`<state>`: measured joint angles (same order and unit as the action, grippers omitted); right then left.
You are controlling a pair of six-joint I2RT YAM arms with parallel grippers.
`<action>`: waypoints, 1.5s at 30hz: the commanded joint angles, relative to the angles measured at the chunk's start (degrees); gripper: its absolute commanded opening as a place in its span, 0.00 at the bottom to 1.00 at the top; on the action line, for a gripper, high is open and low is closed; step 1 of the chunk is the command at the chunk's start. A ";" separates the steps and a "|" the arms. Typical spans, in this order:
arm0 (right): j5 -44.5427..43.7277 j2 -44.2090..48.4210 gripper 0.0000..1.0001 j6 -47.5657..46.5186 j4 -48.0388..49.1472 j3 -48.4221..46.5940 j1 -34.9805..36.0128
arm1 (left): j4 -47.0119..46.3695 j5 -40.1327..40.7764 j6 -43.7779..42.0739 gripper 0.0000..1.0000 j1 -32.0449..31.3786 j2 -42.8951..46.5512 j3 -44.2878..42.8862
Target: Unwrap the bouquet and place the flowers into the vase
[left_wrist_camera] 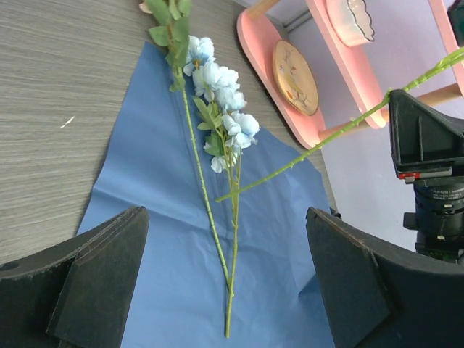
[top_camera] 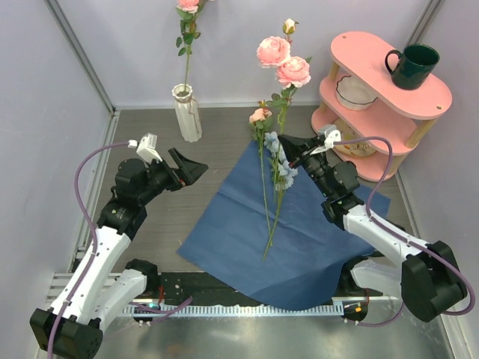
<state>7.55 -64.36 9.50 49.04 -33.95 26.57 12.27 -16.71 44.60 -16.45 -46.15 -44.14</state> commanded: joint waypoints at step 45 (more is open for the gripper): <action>51.95 -6.31 0.01 10.01 -19.07 -24.40 2.79 | -38.20 -6.23 -1.80 0.68 -19.15 -15.02 -8.51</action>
<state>56.38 -70.89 18.41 26.15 -55.51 28.62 -21.28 -20.86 43.18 -35.00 -61.52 -50.41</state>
